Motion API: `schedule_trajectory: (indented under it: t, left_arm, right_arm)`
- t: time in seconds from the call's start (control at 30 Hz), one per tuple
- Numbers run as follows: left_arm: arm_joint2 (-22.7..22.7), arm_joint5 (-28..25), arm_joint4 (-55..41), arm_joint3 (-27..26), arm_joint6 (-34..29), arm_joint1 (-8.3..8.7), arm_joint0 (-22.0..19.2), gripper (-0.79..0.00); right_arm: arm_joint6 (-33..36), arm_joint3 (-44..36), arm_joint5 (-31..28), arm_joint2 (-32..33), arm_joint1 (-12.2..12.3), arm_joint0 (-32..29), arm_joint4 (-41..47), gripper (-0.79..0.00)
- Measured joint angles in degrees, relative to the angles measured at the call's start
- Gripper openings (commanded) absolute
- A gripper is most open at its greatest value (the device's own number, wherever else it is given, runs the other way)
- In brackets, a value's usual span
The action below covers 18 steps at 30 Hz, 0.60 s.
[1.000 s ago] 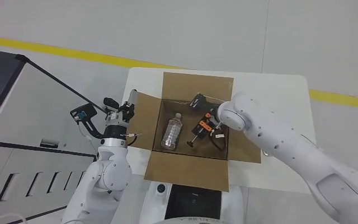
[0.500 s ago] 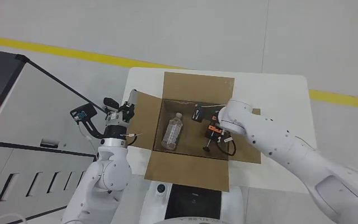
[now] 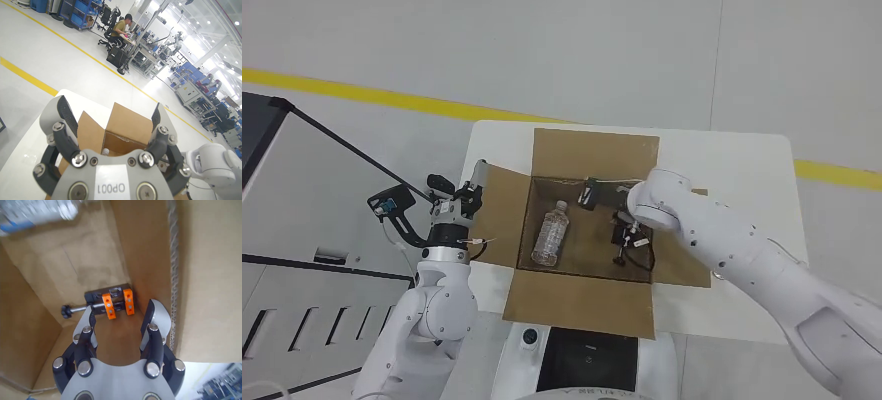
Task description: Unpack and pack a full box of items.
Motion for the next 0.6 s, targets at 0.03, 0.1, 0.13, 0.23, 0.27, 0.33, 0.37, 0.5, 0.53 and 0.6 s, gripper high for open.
schedule_trajectory:
  t: [0.03, 0.1, 0.13, 0.23, 0.27, 0.33, 0.37, 0.5, 0.53, 0.6]
  left_arm:
    - [0.0, 0.0, 0.0, 0.0, 0.0, 0.00, 0.0, 0.000]
    - [0.0, 0.0, 0.0, 0.0, 0.0, 0.00, 0.0, 0.000]
    - [0.0, 0.0, 0.0, 0.0, 0.0, 0.00, 0.0, 0.000]
    - [0.0, 0.0, 0.0, 0.0, 0.0, 0.00, 0.0, 0.000]
    - [0.0, 0.0, 0.0, 0.0, 0.0, 0.00, 0.0, 0.000]
    - [0.0, 0.0, 0.0, 0.0, 0.0, 0.00, 0.0, 0.000]
    - [0.0, 0.0, 0.0, 0.0, 0.0, 0.00, 0.0, 0.000]
    - [0.0, 0.0, 0.0, 0.0, 0.0, 0.00, 0.0, 0.000]
    - [0.0, 0.0, 0.0, 0.0, 0.0, 0.00, 0.0, 0.000]
    - [0.0, 0.0, 0.0, 0.0, 0.0, 0.00, 0.0, 0.000]
  right_arm:
    - [-0.9, -1.1, -1.1, 1.6, 0.5, -0.6, 2.2, -0.323]
    - [-1.8, -4.3, -2.6, 4.8, 1.6, -2.1, 6.2, -0.320]
    - [-2.0, -7.4, -3.7, 7.5, 2.6, -3.6, 9.2, -0.311]
    - [-2.1, -16.7, -6.0, 17.3, 5.8, -8.7, 17.0, -0.299]
    - [-2.5, -19.3, -6.5, 20.8, 6.8, -10.6, 19.4, -0.286]
    - [-4.3, -24.3, -7.8, 30.3, 9.1, -16.0, 24.2, -0.246]
    - [-5.3, -26.0, -8.2, 34.8, 10.0, -18.7, 25.9, -0.252]
    - [-10.5, -32.4, -7.9, 56.2, 12.9, -33.6, 30.2, -0.296]
    - [-12.2, -34.2, -7.4, 62.6, 13.2, -38.7, 30.7, -0.302]
    - [-15.1, -36.2, -6.8, 71.4, 13.3, -46.4, 31.5, -0.379]
